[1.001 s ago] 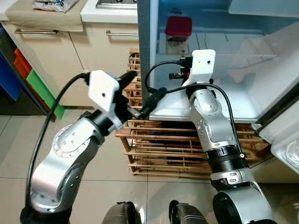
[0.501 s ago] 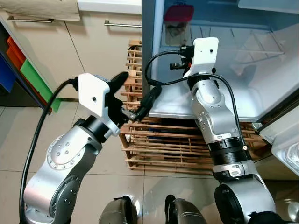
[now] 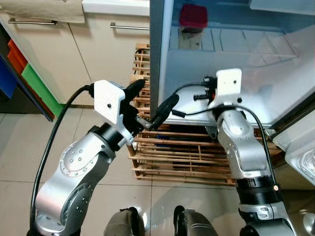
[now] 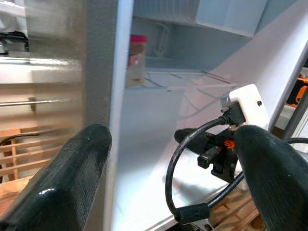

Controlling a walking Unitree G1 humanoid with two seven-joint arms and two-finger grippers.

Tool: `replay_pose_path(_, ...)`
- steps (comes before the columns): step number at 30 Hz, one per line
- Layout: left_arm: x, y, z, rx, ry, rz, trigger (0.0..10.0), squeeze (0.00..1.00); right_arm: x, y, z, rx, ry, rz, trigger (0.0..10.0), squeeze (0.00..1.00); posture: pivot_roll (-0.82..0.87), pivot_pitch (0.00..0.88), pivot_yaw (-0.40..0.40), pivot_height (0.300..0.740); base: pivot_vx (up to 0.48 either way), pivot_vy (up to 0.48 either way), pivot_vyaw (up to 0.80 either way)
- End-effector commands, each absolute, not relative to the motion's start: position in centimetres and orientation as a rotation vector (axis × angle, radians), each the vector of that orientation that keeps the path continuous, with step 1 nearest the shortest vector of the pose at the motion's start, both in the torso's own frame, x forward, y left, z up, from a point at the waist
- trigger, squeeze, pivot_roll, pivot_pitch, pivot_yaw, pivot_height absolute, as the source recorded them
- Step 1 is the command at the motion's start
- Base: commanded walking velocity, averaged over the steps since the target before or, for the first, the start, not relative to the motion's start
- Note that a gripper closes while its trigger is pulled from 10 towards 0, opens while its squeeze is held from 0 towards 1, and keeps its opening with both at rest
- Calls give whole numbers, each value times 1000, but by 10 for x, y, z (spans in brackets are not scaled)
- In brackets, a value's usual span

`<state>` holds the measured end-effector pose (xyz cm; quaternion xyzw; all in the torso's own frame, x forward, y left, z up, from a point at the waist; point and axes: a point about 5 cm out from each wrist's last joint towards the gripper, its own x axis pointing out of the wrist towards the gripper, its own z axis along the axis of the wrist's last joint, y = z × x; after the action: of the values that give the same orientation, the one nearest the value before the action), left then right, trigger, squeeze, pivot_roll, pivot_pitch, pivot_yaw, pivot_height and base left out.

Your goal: Restocking fridge

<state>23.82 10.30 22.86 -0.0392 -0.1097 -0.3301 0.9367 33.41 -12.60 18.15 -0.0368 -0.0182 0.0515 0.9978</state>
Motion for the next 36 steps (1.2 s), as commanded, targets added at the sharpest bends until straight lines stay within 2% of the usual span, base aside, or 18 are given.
replay_pose_path(1,239,100,231,-78,-241,-697,10000,0,330,-122,203,-49,-116,114,10000,0,-49,159,-7,740,0,0,0)
replay_pose_path(6,242,100,234,-63,-271,-694,10000,0,329,-113,232,-10,-238,145,10000,0,-47,158,-2,740,0,0,0)
replay_pose_path(11,244,99,231,-17,-285,-694,10000,0,336,-106,244,11,-274,160,10000,0,-33,159,-6,740,0,0,0)
replay_pose_path(36,240,101,233,-17,-310,-673,10000,0,356,-85,258,63,-317,219,10000,0,8,176,-25,740,0,0,0)
